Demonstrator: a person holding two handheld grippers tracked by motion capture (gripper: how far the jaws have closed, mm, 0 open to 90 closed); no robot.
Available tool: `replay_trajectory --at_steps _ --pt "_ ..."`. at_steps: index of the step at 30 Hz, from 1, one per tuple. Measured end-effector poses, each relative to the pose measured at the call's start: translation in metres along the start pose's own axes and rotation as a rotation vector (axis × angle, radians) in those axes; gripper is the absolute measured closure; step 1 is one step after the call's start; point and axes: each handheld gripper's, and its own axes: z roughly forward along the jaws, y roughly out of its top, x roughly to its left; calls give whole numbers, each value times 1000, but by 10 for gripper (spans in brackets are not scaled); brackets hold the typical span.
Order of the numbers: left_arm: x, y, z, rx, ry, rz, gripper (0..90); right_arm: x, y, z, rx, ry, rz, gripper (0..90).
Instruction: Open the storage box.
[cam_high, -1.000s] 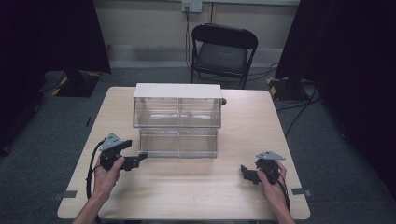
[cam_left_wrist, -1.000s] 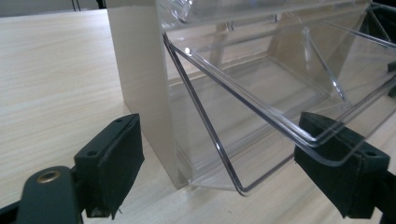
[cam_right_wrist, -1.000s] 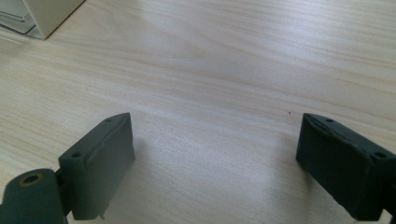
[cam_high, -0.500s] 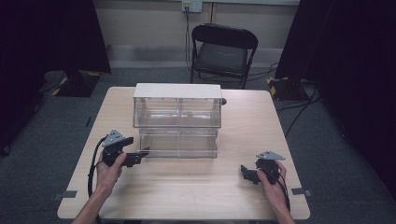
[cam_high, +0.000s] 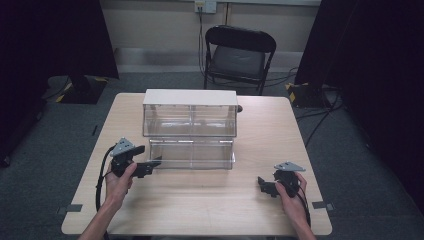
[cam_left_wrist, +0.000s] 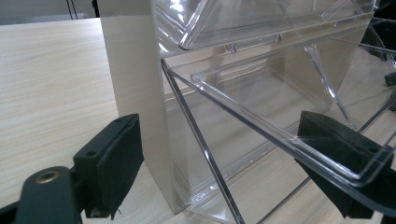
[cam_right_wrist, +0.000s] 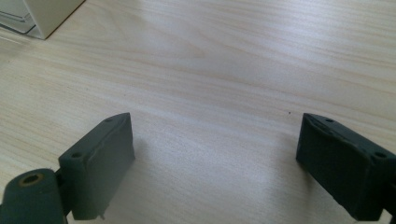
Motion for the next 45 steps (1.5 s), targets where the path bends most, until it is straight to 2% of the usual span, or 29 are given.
replay_trajectory --at_steps 12,21,28,36,37,39,41,45 --pt "-3 6 3 0 -2 3 153 0 0 0 0 0 0 106" --pt "1 9 5 6 19 -6 158 0 0 0 0 0 1 106" --pt "2 11 5 -10 11 -19 154 0 0 0 0 0 1 106" --pt "1 14 8 -6 1 -5 153 0 0 0 0 0 0 106" --pt "1 14 9 -15 2 -21 153 0 0 0 0 0 1 106" --pt "2 14 9 -11 9 -12 155 0 0 0 0 0 0 105" --pt "2 14 10 -22 22 -33 156 0 0 0 0 0 -1 106" --pt "4 13 12 -18 25 -45 156 0 0 0 0 0 0 106"
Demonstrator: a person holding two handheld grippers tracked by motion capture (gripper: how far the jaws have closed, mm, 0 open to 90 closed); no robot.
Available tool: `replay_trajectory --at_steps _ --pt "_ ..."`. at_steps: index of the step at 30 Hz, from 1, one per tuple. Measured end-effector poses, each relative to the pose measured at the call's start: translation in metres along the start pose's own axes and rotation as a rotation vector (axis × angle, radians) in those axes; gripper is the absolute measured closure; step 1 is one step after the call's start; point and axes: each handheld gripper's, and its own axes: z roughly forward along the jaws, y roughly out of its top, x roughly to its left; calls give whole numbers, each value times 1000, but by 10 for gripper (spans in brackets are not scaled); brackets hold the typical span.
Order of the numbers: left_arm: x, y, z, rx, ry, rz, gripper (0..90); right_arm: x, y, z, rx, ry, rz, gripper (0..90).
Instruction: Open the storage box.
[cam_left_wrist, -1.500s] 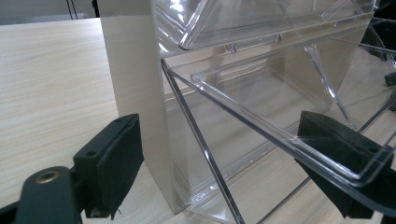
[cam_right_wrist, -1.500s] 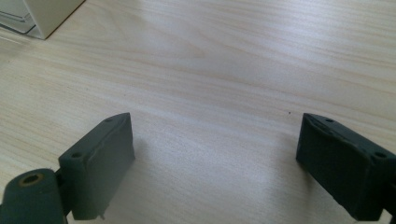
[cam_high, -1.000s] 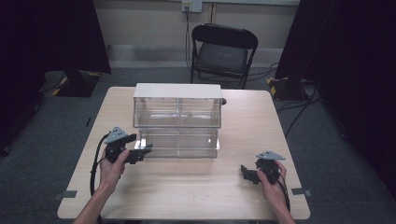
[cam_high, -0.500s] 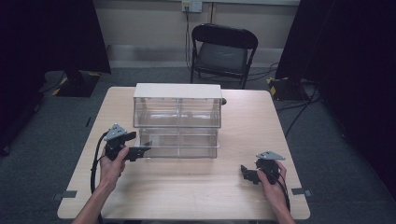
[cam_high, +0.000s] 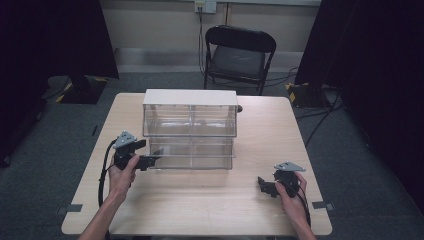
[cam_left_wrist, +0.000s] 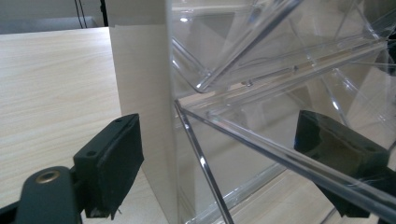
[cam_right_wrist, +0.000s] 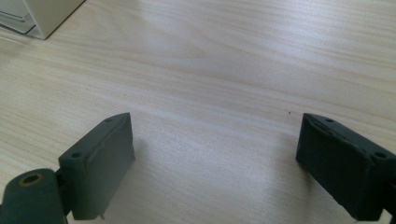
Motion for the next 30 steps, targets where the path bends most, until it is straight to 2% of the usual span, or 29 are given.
replay_trajectory --at_steps 7,12,14,19,27,30 --pt "1 1 0 -5 -4 -2 155 0 0 0 0 0 0 105" --pt "2 7 -1 0 3 13 156 0 0 0 0 0 -1 106" --pt "2 9 0 -13 -3 0 156 0 0 0 0 0 0 105" --pt "0 10 4 0 4 9 157 0 0 0 0 0 0 105" --pt "-2 11 4 -7 -14 -19 156 0 0 0 0 0 1 105" --pt "-3 11 4 -5 -10 -6 157 0 0 0 0 0 -1 105"
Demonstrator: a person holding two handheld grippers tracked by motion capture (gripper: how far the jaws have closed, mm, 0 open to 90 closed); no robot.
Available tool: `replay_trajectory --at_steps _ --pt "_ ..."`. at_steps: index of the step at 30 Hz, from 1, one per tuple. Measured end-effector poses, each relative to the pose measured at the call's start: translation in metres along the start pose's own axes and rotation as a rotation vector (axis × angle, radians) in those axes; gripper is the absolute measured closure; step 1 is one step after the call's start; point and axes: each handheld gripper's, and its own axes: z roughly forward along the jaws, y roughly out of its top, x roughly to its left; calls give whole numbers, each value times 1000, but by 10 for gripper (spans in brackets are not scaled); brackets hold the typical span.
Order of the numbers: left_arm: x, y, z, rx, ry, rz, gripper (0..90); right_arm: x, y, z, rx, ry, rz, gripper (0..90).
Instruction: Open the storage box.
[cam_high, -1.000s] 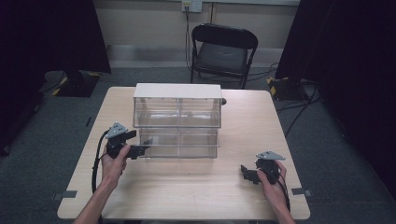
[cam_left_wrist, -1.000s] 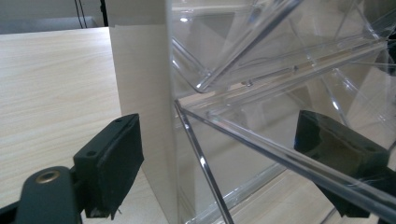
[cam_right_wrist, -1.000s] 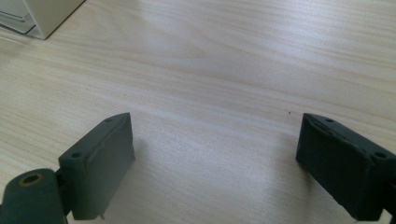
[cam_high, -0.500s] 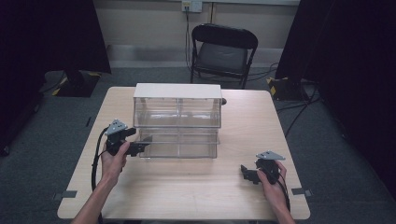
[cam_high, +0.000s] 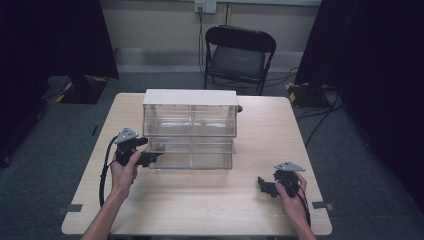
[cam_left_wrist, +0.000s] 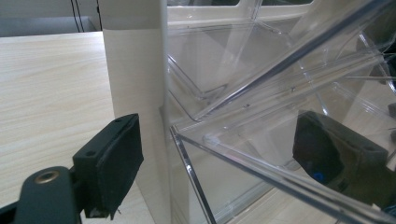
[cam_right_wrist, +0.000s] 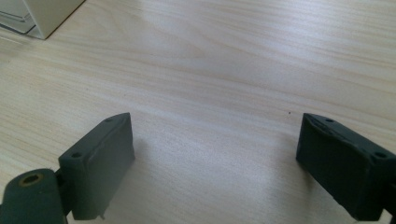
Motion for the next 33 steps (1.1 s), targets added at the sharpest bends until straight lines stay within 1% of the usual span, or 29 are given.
replay_trajectory --at_steps 1,2,4,5,9,11,17,20,24,26,31,33 --pt "-1 0 0 -4 4 2 157 0 0 0 1 0 2 105" --pt "-1 0 0 -6 -3 8 156 0 0 0 0 0 1 105" --pt "-1 0 0 -6 -2 8 156 0 0 0 0 0 0 105" --pt "-2 0 0 -7 -9 1 156 0 0 0 0 0 1 106" --pt "-3 1 0 -10 -18 3 155 0 0 0 0 0 1 105" --pt "-3 1 0 -6 -18 11 152 0 0 0 0 0 1 105" --pt "-4 1 0 -13 -19 5 152 0 0 0 0 0 1 105" --pt "-4 2 -2 -11 -6 27 151 0 0 0 0 0 1 105" --pt "-4 2 -1 -14 -14 14 150 0 0 0 0 0 1 105" --pt "-4 2 -1 -15 -16 20 150 0 0 0 0 0 1 105" --pt "-4 2 -1 -15 -16 14 149 0 0 0 0 0 1 105" --pt "-4 2 -2 -15 -15 17 149 0 0 0 0 0 1 105"
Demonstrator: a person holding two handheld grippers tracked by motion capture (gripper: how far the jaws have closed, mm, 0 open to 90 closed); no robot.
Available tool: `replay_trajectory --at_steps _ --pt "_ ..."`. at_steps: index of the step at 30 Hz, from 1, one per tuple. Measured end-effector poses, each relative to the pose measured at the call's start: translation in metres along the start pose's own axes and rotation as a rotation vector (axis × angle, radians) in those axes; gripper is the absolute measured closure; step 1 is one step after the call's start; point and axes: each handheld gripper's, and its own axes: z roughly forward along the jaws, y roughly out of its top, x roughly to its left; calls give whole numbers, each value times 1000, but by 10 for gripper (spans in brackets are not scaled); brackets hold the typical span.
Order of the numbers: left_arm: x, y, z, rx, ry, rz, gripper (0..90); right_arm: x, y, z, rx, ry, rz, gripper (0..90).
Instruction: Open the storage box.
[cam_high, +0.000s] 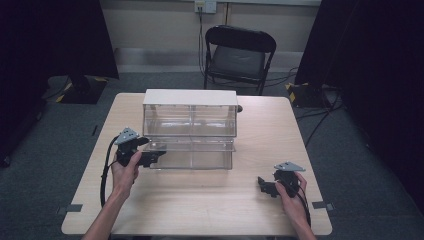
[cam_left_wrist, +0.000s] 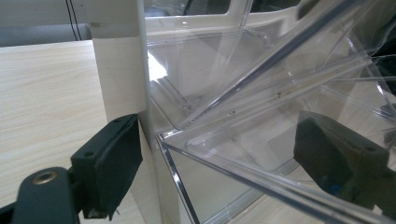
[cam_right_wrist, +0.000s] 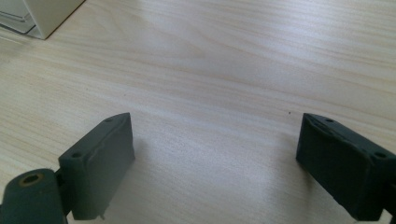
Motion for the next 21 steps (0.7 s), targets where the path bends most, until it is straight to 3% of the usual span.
replay_trajectory --at_steps 21 --pt "0 2 -1 -15 -7 -11 149 0 0 0 0 0 0 106"
